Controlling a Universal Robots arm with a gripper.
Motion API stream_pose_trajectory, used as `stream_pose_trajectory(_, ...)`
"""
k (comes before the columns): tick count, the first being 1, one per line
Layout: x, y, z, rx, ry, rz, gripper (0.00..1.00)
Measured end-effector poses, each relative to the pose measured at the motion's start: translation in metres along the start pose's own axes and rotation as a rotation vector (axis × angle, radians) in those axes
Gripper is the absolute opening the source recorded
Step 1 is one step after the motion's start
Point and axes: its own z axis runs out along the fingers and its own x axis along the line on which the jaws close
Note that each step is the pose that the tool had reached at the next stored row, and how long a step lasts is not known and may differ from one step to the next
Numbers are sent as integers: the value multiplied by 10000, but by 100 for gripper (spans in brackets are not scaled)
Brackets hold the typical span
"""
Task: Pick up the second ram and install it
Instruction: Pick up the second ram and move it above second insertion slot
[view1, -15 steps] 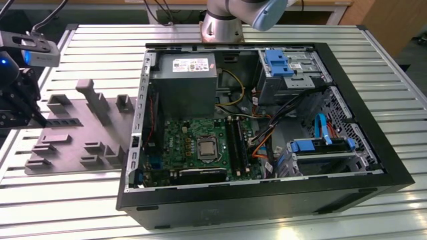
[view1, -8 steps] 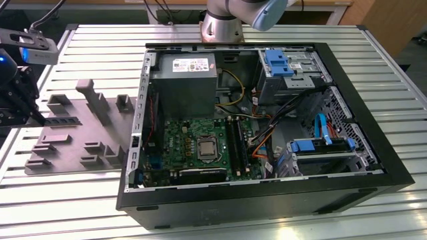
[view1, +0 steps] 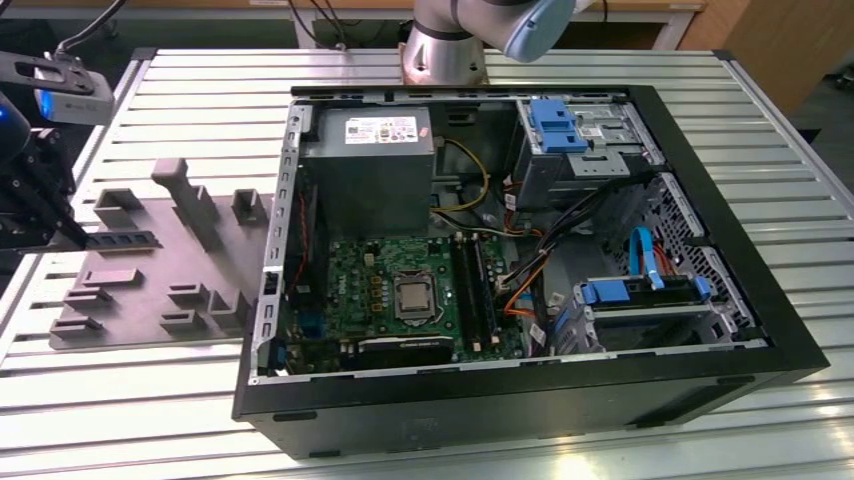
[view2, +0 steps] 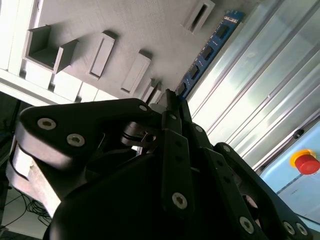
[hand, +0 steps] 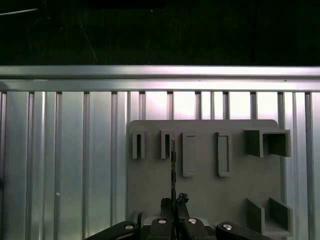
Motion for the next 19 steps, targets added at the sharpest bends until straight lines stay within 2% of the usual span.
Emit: stream_pose_trajectory(19, -2, 3, -145, 0, 0, 0, 14)
